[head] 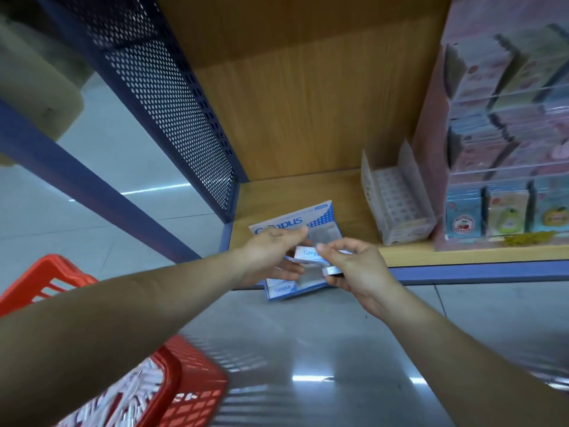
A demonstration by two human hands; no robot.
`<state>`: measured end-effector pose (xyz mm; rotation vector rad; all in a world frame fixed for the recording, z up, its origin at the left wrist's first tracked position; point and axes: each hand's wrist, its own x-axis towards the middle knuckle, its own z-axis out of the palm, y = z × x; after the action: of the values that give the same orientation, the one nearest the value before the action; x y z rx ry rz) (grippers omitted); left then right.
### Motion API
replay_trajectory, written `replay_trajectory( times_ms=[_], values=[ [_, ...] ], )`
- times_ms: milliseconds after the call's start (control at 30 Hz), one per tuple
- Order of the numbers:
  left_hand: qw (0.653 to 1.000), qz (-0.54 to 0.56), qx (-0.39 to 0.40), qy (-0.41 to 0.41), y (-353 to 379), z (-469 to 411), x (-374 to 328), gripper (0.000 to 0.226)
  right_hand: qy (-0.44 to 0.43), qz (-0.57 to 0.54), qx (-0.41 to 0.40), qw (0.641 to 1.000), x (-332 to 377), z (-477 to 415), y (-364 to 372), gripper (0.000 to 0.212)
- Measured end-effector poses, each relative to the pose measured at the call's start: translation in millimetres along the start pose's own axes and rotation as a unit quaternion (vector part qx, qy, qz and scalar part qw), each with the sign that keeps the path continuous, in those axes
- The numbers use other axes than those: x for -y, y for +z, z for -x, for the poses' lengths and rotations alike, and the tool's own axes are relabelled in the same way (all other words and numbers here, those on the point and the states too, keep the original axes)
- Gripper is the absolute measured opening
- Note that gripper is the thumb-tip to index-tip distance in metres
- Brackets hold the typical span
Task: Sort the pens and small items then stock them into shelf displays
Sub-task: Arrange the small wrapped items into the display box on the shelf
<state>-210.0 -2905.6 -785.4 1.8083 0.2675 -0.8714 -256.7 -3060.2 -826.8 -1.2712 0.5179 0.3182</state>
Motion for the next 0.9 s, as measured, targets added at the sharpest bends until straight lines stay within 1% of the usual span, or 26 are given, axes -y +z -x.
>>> replay_trajectory(
  times_ms=[33,67,167,200,233,300,367,400,433,467,533,600,700,767,833,900],
  values=[
    [1.0,-0.011,0.022,0.007,-2.5,5.9,-3.8,0.029,-0.008,0.001,0.009,1.0,1.2,0.8,5.4,0.02],
    [0.999,-0.025,0.028,0.022,-5.3,10.4,-5.8,0.024,-0.015,0.003,0.016,1.0,2.6,2.0,9.9,0.02],
    [0.998,-0.044,-0.014,0.049,-14.1,16.5,-14.0,0.012,-0.019,0.012,0.023,0.999,7.0,6.1,19.8,0.021],
    [0.998,-0.033,-0.026,0.049,-16.2,16.7,-18.4,0.012,-0.015,0.003,0.02,1.0,8.8,7.0,21.0,0.02],
    [0.998,-0.005,-0.045,0.046,-16.2,16.8,-23.4,0.016,-0.007,-0.015,0.012,1.0,10.0,6.8,20.4,0.018],
    [0.989,0.09,-0.113,0.026,-8.6,12.3,-30.1,0.025,0.008,-0.048,-0.015,0.999,11.5,4.7,13.6,0.014],
    [0.957,0.216,-0.191,-0.001,6.9,5.3,-27.6,0.027,0.015,-0.02,-0.037,0.999,11.2,1.8,2.3,0.01],
    [0.94,0.262,-0.219,-0.012,16.9,1.1,-21.2,0.027,0.015,0.006,-0.043,0.999,10.9,0.3,-3.1,0.008],
    [0.933,0.266,-0.242,-0.014,26.1,-3.4,-10.2,0.027,0.015,0.032,-0.045,0.998,10.5,-1.3,-7.4,0.007],
    [0.936,0.23,-0.267,-0.007,33.8,-9.1,3.9,0.025,0.016,0.055,-0.046,0.997,10.0,-1.9,-10.1,0.009],
    [0.944,0.087,-0.317,0.01,40.1,-19.9,36.6,0.02,0.015,0.099,-0.046,0.994,8.2,-4.3,-12.6,0.012],
    [0.934,-0.02,-0.357,-0.006,36.0,-24.2,63.5,0.021,0.013,0.143,-0.043,0.989,3.6,-6.3,-12.4,0.008],
    [0.927,-0.118,-0.355,-0.006,24.9,-28.0,84.3,0.022,0.019,0.198,-0.035,0.979,-5.7,-11.4,-9.7,0.01],
    [0.92,-0.168,-0.355,-0.007,16.6,-27.7,89.3,0.031,0.018,0.22,-0.03,0.975,-7.6,-16.0,-5.5,0.009],
    [0.911,-0.195,-0.363,-0.007,7.3,-28.2,92.8,0.04,0.012,0.244,-0.025,0.969,-6.5,-23.0,-0.9,0.015],
    [0.917,-0.212,-0.338,0.005,0.8,-30.5,95.1,0.044,-0.005,0.275,-0.018,0.961,-4.4,-33.1,5.9,0.017]
  ],
)
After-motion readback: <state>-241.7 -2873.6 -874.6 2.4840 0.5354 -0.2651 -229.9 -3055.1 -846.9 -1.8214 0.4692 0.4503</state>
